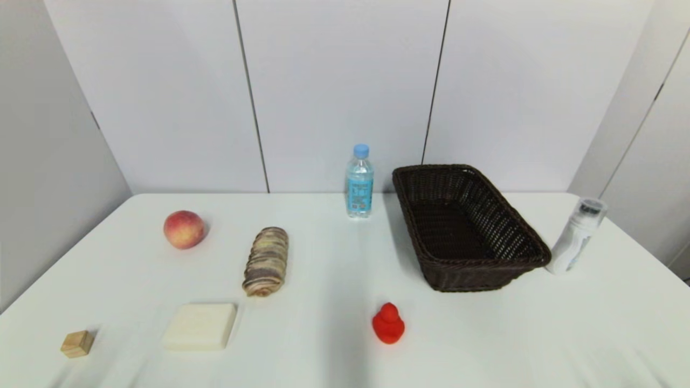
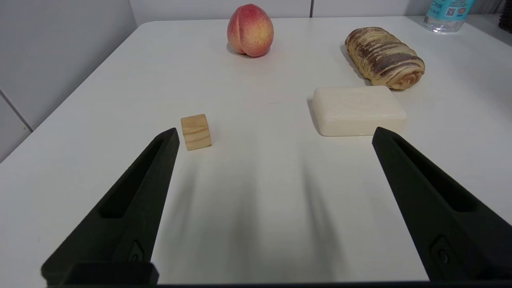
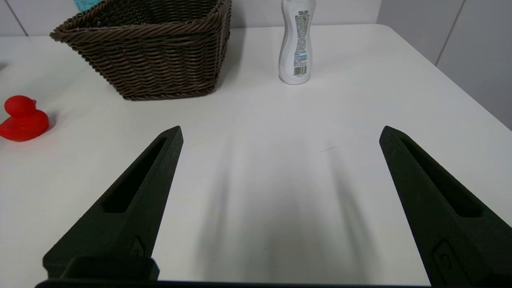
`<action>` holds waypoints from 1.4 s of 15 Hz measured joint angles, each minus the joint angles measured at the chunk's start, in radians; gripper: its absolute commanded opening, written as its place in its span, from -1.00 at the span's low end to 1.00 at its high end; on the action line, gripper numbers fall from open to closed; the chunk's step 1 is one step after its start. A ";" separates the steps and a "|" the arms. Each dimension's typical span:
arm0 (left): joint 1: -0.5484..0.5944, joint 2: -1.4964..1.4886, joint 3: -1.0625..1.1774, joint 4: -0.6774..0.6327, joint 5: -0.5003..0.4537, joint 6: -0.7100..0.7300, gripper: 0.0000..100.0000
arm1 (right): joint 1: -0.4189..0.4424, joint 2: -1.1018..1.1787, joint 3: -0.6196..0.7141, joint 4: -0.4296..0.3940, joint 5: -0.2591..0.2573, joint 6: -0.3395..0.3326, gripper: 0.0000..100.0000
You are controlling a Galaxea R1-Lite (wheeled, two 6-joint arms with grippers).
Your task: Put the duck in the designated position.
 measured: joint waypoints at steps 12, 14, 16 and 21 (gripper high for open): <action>-0.041 0.399 -0.457 0.006 -0.013 0.058 1.00 | 0.000 0.000 0.000 0.000 0.000 0.000 1.00; -0.081 0.523 -0.592 0.006 -0.016 0.082 1.00 | 0.000 0.000 0.000 -0.001 0.000 0.000 1.00; -0.146 0.652 -0.741 0.007 -0.021 0.105 1.00 | 0.000 0.000 0.000 -0.001 0.000 0.000 1.00; -0.412 0.998 -1.137 0.010 -0.023 0.124 1.00 | 0.000 0.000 0.000 0.000 0.000 -0.001 1.00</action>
